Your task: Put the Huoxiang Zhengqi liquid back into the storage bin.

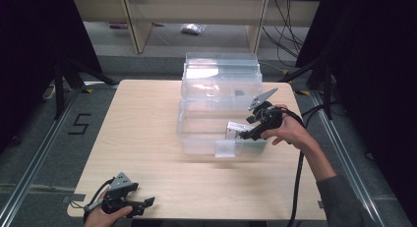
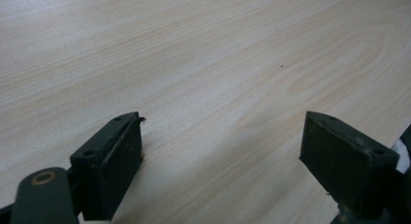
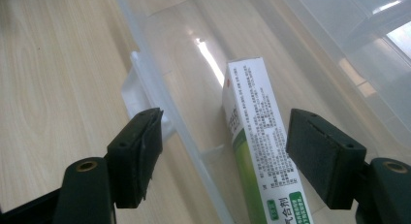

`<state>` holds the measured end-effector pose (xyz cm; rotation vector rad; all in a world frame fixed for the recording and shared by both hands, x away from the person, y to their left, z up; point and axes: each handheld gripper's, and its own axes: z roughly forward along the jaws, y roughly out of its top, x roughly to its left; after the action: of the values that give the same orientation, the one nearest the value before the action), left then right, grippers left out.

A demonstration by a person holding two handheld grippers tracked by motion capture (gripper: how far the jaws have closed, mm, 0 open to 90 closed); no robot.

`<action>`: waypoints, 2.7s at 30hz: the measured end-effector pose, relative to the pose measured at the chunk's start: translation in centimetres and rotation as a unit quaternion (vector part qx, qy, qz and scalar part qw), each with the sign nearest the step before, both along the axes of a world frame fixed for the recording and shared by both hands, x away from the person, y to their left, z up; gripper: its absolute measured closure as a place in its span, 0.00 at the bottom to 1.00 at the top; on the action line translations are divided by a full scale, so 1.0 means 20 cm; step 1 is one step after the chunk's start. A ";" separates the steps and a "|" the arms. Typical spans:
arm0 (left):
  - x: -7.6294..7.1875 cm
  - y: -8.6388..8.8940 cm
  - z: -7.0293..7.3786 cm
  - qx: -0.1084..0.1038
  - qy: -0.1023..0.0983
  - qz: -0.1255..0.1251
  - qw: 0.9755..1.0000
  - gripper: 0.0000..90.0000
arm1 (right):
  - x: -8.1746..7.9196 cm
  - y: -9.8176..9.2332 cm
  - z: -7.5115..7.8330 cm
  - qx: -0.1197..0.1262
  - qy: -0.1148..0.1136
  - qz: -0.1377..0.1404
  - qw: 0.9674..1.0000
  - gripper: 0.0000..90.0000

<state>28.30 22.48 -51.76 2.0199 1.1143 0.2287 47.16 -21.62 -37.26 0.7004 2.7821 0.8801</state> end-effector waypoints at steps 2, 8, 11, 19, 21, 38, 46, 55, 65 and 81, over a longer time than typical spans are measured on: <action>0.00 0.00 0.00 0.000 0.000 0.000 1.000 0.16 | -0.01 0.00 0.00 0.006 -0.001 -0.001 1.000 0.32; 0.00 0.00 0.00 0.001 0.000 0.000 1.000 0.16 | -0.04 0.02 -0.02 0.020 -0.004 -0.017 1.000 0.28; 0.00 0.00 0.00 0.001 0.001 -0.001 1.000 0.16 | -0.06 0.04 -0.03 0.028 -0.006 -0.019 0.999 0.27; 0.00 0.00 0.00 0.001 0.001 0.000 1.000 0.16 | -0.08 0.05 -0.05 0.030 -0.018 -0.012 0.999 0.25; 0.00 0.00 0.00 0.001 0.001 -0.001 1.000 0.16 | -0.09 0.06 -0.05 0.038 -0.004 -0.014 0.999 0.25; 0.00 0.00 0.00 0.000 0.002 -0.002 1.000 0.16 | -0.20 0.07 -0.08 0.048 -0.002 -0.005 0.999 0.25; 0.00 0.00 0.00 0.002 0.001 -0.003 1.000 0.16 | -0.27 0.08 -0.09 0.064 -0.001 -0.008 0.998 0.19; 0.00 0.00 0.00 0.003 0.001 -0.004 1.000 0.16 | -0.33 0.11 -0.12 0.081 -0.014 0.001 0.997 0.19; 0.00 0.01 0.01 0.016 0.002 -0.013 1.000 0.16 | -0.39 0.09 -0.18 0.081 -0.014 -0.004 0.997 0.19; 0.00 0.01 0.01 0.015 0.001 -0.011 1.000 0.16 | -0.45 0.09 -0.21 0.088 -0.019 0.011 0.996 0.19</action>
<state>28.33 22.73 -51.59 2.0577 1.0950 0.2323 38.23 -19.77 -41.54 0.6716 2.7079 1.1402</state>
